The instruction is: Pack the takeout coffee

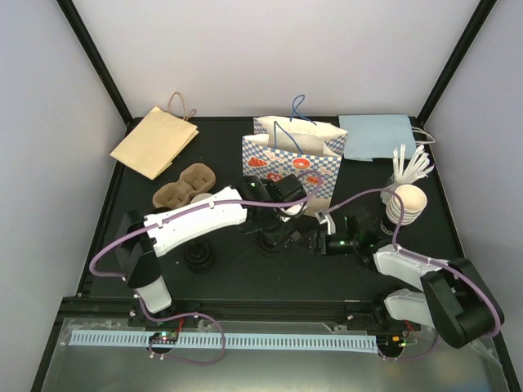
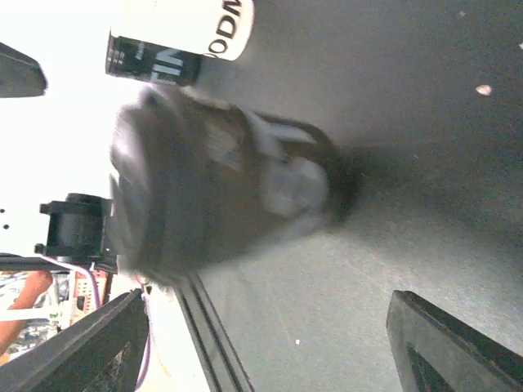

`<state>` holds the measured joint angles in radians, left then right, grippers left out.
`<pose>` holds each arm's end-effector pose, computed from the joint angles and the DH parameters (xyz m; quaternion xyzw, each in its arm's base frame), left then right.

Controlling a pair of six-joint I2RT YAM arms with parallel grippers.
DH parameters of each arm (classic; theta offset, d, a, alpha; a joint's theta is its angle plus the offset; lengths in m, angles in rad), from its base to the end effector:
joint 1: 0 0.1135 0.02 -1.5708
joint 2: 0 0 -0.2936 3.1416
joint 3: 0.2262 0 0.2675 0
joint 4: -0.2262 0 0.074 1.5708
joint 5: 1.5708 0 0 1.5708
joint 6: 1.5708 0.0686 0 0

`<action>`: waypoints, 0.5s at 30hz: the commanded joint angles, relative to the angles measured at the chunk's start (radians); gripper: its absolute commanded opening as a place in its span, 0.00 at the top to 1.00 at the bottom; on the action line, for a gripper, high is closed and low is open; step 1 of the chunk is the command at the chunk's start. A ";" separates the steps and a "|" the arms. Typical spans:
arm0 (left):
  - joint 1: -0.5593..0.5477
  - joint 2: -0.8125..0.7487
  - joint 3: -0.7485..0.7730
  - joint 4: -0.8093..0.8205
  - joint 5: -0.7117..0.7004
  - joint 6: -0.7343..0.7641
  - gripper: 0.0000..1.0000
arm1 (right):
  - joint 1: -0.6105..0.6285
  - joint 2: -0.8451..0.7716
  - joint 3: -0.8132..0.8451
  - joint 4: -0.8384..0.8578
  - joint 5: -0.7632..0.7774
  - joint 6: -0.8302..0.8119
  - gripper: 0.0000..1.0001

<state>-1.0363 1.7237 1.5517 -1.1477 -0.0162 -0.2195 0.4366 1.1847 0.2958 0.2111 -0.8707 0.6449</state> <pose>0.1880 -0.3155 0.2800 0.3931 0.9109 -0.0671 0.1061 0.1703 0.1374 0.1468 -0.0961 0.8323 0.5277 0.1399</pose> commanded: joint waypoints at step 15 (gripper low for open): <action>0.127 -0.176 -0.122 0.117 0.031 -0.087 0.01 | 0.007 -0.052 0.060 -0.179 0.137 -0.134 0.14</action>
<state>-0.9661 1.6447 1.4666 -1.0668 0.0525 -0.2382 0.4374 1.1820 0.3000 0.1417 -0.7979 0.5911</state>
